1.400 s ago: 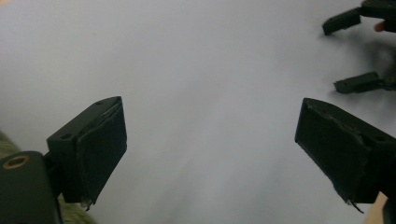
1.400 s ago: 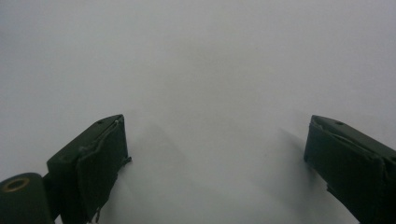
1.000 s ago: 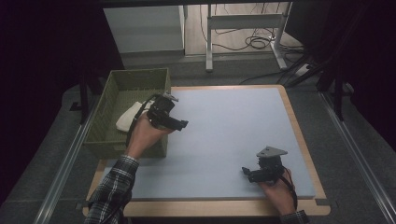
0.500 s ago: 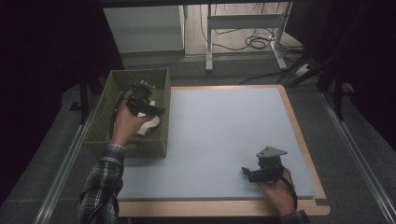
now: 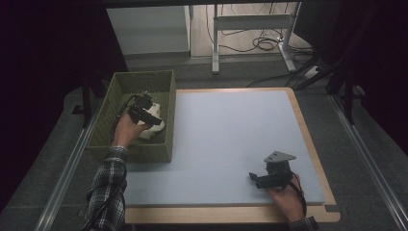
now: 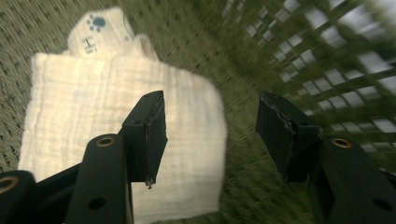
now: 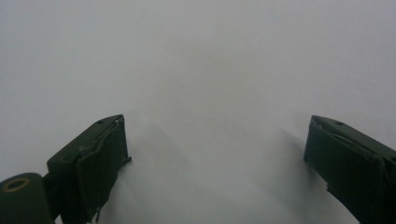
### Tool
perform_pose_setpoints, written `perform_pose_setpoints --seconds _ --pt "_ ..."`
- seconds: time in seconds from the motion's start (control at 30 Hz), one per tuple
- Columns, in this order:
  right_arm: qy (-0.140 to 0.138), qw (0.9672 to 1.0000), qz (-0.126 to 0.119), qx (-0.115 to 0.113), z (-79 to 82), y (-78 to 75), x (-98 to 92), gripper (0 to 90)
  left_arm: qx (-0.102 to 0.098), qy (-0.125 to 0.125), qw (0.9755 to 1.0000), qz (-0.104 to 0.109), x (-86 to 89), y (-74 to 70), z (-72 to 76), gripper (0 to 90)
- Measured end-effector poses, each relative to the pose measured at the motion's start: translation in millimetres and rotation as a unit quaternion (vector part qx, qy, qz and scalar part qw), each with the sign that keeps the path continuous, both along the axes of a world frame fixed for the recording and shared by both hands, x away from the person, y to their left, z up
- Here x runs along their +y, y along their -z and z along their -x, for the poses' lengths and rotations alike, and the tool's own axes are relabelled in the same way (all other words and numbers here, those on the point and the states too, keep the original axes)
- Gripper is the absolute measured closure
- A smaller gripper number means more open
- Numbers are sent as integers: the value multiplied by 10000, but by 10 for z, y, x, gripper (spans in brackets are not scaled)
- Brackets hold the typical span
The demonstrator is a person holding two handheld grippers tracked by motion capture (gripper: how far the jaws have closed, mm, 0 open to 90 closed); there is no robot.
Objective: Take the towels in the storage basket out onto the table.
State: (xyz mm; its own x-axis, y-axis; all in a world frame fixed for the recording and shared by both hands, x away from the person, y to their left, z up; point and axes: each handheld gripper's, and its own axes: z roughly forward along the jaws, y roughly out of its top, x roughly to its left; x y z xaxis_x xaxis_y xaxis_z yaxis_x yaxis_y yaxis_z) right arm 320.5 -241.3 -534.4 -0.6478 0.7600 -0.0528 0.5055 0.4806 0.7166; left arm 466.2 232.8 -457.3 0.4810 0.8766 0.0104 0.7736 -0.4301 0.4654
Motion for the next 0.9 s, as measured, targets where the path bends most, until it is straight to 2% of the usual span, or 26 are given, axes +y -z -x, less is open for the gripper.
perform_pose_setpoints --seconds 0.07,0.2,0.27,0.33,0.43,0.57,0.63,0.67,0.8,0.87,0.9 --pt "-4 10000 0 0 0 0 0 65 43 -35 9998 -208 7 54 -58 433" --pt "-13 10000 5 -3 0 0 -1 65 121 -189 9996 -182 55 107 -154 429" --pt "-15 10000 3 -1 0 0 0 65 120 -249 9990 -337 63 122 -194 424" --pt "-22 10000 2 -1 1 0 0 65 137 -346 9985 -410 86 138 -245 375" --pt "-43 10000 8 -12 1 1 -1 65 207 -602 9975 -322 140 172 -320 294" --pt "-56 10000 6 -11 1 1 -1 64 452 -899 9948 -172 205 244 -393 226" --pt "-67 10000 4 -10 2 1 -1 65 501 -1043 9931 -177 239 282 -415 200" --pt "-68 10000 3 -7 3 1 0 65 608 -1161 9913 -135 278 325 -435 198" --pt "-80 10000 3 -5 4 1 1 65 897 -1264 9877 -194 348 453 -475 172" --pt "-79 10000 2 -2 3 1 1 64 1032 -1243 9866 -244 354 499 -496 174" --pt "-78 10000 4 -3 3 1 1 64 1046 -1211 9868 -249 350 499 -500 182"
